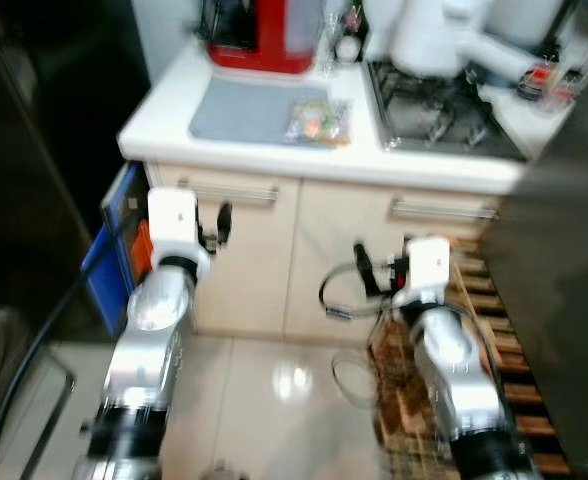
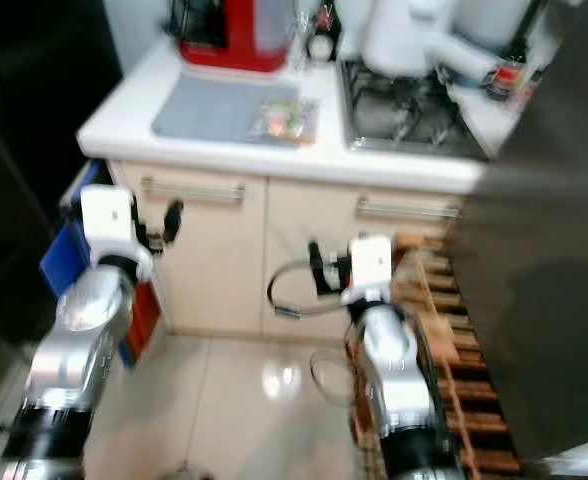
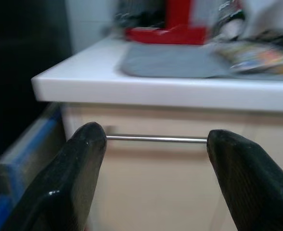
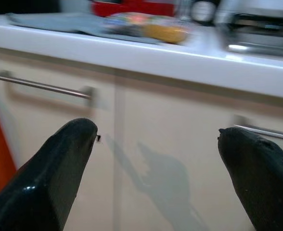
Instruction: Restocking fridge
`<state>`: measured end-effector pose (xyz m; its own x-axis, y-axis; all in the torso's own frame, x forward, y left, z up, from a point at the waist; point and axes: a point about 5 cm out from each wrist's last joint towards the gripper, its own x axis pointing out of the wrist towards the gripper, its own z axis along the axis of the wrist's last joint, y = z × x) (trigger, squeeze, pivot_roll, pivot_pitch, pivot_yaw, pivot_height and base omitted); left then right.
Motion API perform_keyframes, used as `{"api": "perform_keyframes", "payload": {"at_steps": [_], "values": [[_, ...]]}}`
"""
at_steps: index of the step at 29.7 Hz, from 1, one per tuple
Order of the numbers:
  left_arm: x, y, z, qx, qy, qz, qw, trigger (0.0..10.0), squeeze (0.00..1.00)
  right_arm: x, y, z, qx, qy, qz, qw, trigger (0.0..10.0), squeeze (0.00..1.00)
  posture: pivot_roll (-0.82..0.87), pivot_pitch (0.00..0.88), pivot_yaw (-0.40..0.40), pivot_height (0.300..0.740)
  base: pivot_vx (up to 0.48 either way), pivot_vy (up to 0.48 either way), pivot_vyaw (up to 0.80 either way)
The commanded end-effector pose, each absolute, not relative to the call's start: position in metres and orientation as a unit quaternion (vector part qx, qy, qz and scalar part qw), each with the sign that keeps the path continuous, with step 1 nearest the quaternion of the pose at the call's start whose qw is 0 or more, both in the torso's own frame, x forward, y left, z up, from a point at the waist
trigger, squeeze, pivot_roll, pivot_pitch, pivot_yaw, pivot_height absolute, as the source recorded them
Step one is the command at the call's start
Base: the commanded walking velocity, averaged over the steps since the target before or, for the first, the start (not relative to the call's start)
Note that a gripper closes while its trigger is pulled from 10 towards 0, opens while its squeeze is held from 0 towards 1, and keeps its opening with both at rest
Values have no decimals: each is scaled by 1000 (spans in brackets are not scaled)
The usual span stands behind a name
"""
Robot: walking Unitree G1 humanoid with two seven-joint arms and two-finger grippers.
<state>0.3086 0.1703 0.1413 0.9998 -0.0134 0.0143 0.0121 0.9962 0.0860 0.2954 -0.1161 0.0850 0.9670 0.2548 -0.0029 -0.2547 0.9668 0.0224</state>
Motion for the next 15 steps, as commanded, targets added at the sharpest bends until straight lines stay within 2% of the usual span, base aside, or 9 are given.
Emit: {"api": "perform_keyframes", "payload": {"at_steps": [1,3,9,15], "values": [[311,159,148,46,-24,-34,998,10000,0,296,-125,89,-1,-9,119,993,10000,212,-52,0,-25,740,480,0,0],[314,156,157,57,-44,-57,996,10000,0,295,-124,91,1,-15,121,993,10000,251,-54,0,-26,740,480,0,-400],[319,155,169,63,-68,-65,994,10000,0,295,-123,95,-2,-29,124,992,10000,247,-61,0,-25,740,480,0,-800],[317,157,194,40,-122,-29,991,10000,0,295,-117,119,-27,-87,141,986,10000,239,-69,0,-24,740,480,0,0]]}}
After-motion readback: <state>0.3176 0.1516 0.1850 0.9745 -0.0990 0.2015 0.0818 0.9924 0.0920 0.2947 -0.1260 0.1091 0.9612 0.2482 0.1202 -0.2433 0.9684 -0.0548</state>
